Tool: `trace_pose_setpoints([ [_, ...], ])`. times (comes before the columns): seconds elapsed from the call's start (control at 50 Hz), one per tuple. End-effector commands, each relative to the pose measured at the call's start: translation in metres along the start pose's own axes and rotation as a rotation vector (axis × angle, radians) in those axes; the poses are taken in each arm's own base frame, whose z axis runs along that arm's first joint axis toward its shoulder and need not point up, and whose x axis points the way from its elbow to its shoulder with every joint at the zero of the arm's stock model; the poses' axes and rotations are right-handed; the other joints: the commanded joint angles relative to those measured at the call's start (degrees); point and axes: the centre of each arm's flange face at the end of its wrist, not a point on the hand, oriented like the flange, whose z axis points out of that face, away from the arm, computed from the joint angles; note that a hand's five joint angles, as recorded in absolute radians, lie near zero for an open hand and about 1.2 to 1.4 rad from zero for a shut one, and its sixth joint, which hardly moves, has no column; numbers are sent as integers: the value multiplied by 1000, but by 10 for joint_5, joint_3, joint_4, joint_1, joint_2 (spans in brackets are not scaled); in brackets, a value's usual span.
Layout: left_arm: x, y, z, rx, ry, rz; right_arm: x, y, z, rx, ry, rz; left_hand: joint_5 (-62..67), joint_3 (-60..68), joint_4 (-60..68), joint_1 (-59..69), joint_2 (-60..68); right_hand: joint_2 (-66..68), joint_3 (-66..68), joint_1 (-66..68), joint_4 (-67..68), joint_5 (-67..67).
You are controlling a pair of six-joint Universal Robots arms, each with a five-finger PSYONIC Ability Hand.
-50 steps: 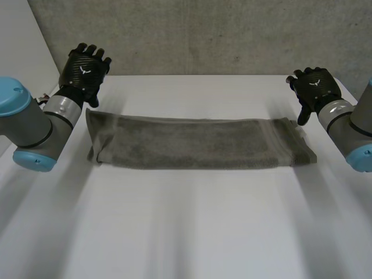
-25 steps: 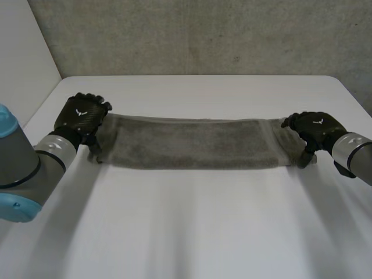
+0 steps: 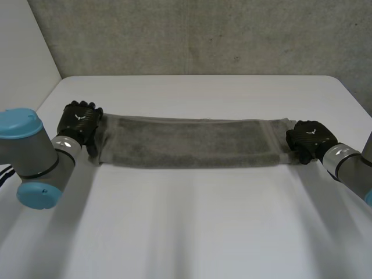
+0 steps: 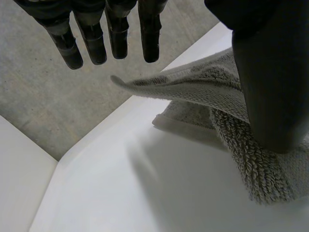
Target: Fold the towel.
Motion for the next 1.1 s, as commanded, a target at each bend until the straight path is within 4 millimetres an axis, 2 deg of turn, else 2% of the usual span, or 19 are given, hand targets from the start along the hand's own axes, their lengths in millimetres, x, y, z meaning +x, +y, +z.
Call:
trace_pose_setpoints([
  [0.02, 3, 4, 4, -4, 4, 0, 4, 4, -3, -14, 10, 10, -14, -30, -34, -49, -25, 42, -25, 48, -44, 39],
  [0.16, 2, 4, 14, 20, -5, 8, 16, 7, -4, -19, 36, 8, -15, -30, -34, -51, -27, 42, -25, 48, -44, 39],
  [0.2, -1, 13, 25, 16, -24, 31, 20, 8, -4, -21, 47, 5, -14, -30, -34, -49, -25, 42, -25, 48, -44, 39],
  [0.26, -8, 18, 30, -4, -59, 81, 25, 12, -4, -30, 56, -6, -14, -30, -34, -49, -25, 42, -25, 48, -44, 39],
  [0.36, -16, 21, 29, -32, -108, 131, 27, 11, -5, -31, 59, -27, -14, -30, -34, -49, -25, 42, -25, 48, -44, 39],
  [0.44, -15, 19, 28, -32, -108, 129, 26, 11, -5, -31, 57, -30, -14, -30, -34, -49, -25, 42, -25, 48, -44, 39],
  [0.48, -16, 7, 22, -13, -109, 126, 25, 11, -5, -32, 55, -31, -15, -30, -34, -51, -27, 42, -25, 48, -44, 39],
  [0.54, -17, 3, 17, -8, -108, 119, 22, 12, -6, -38, 48, -28, -15, -30, -34, -51, -27, 42, -25, 48, -44, 39],
  [0.68, -12, -35, -12, 53, -78, -24, 21, 8, -10, -31, 47, -31, -19, -30, -34, -54, -30, 42, -25, 48, -44, 39],
  [0.74, -12, -41, -18, 52, -69, -78, 21, 9, -10, -32, 46, -31, -19, -30, -34, -54, -30, 42, -25, 48, -44, 39],
  [0.78, -4, -42, -26, 27, -25, -138, 21, 8, -10, -31, 47, -31, -19, -30, -34, -54, -30, 42, -25, 48, -44, 39],
  [0.86, 8, -41, -29, 22, 20, -153, 21, 8, -10, -32, 46, -31, -17, -30, -34, -52, -28, 42, -25, 48, -44, 39],
  [0.92, 17, -30, -26, -7, 36, -145, 20, 9, -10, -34, 45, -30, -15, -30, -34, -51, -27, 42, -25, 48, -44, 39],
  [0.96, 24, -13, -18, -43, 47, -134, 20, 9, -11, -37, 43, -28, -14, -30, -34, -49, -25, 42, -25, 48, -44, 39],
  [1.1, 30, 3, 0, -51, 37, -73, 23, 10, -11, -38, 49, -26, -12, -30, -34, -47, -23, 42, -25, 48, -44, 39],
])
